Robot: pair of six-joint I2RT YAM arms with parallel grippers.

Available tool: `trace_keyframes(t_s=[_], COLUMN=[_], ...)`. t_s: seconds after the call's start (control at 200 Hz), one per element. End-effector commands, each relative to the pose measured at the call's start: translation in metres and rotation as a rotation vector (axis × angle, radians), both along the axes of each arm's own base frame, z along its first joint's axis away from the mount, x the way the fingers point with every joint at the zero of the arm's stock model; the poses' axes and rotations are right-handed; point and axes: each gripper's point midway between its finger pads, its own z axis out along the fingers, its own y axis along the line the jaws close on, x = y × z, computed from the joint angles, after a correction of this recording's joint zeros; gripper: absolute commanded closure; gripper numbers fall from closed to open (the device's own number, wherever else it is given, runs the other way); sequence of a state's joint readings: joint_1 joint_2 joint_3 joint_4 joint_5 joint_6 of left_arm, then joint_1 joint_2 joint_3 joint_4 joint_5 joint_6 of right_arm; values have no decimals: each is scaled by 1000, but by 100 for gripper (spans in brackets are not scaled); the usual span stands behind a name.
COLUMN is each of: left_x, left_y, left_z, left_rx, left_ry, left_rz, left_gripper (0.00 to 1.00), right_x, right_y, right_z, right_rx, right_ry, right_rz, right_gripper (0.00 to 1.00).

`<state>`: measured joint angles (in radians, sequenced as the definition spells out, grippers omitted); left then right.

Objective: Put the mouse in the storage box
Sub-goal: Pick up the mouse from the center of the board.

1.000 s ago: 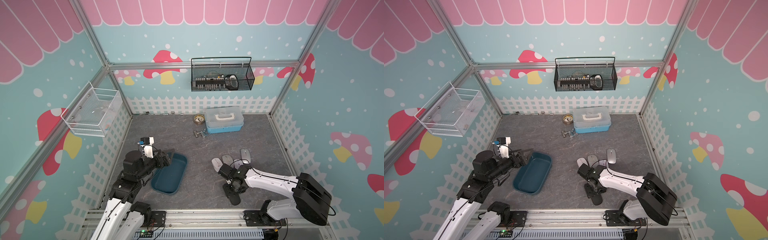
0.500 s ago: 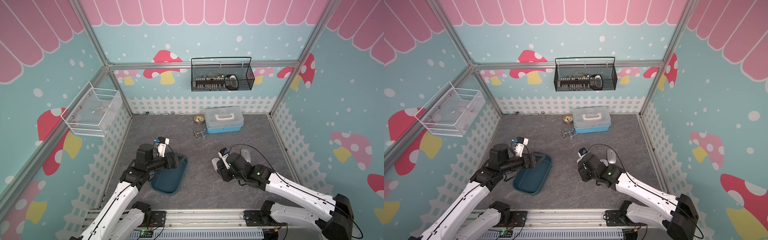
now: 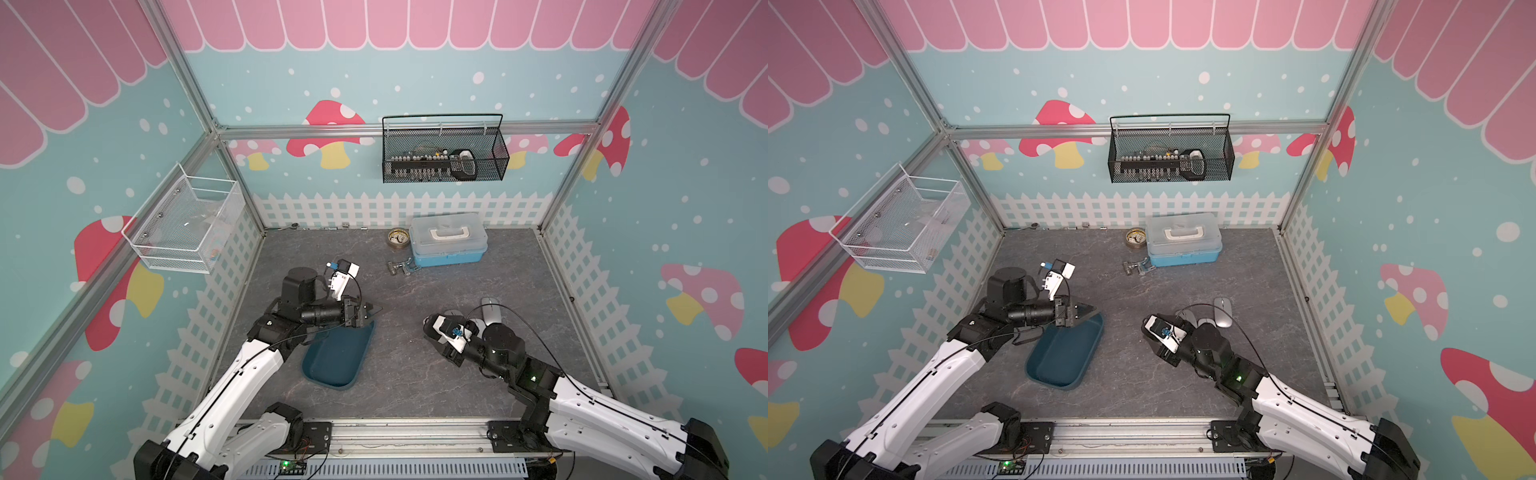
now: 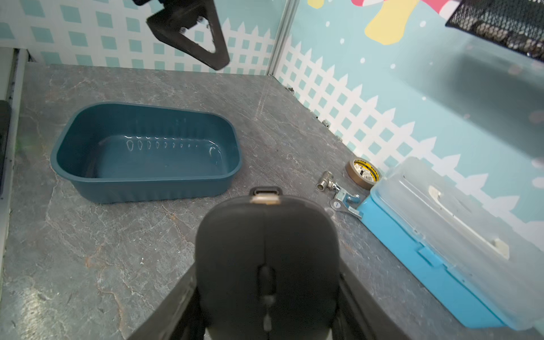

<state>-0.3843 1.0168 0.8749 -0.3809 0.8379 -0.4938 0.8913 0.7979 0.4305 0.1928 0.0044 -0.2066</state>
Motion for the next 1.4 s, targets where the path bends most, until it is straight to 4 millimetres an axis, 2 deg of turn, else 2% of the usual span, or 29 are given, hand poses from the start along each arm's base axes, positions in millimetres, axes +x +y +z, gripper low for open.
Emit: trace_keyframes(t_s=[0.0,0.185,0.32,0.47,0.716,0.901,1.111,1.396], left_x=[-8,-10,-6,-13,-20,-25,-20,-16], left_y=[-23,-61,-79,-98,-109,-117,-119,-117], left_z=[0,-8,-20,-27,-33,-42,-54,-56], left_rx=[28,101,148,161,175,199,232,240], left_ry=[-11,-19,-10,-6,-9,7,20,8], left_rz=[-60,-94,-106,-151,-172,-183,-161,-134], left_gripper=[9,11,17,20,31,46,56,93], right_x=[-8,-10,-13,-14,-14,-9,-11,-9], right_y=[15,18,19,18,18,18,21,23], right_z=[26,20,19,20,15,9,3,-4], right_rx=[30,8,9,21,12,-15,-22,-22], right_ry=[-144,-127,-119,-109,-94,-86,-65,-35], right_rz=[104,125,140,140,140,122,137,134], right_gripper=[56,56,55,55,55,53,52,44])
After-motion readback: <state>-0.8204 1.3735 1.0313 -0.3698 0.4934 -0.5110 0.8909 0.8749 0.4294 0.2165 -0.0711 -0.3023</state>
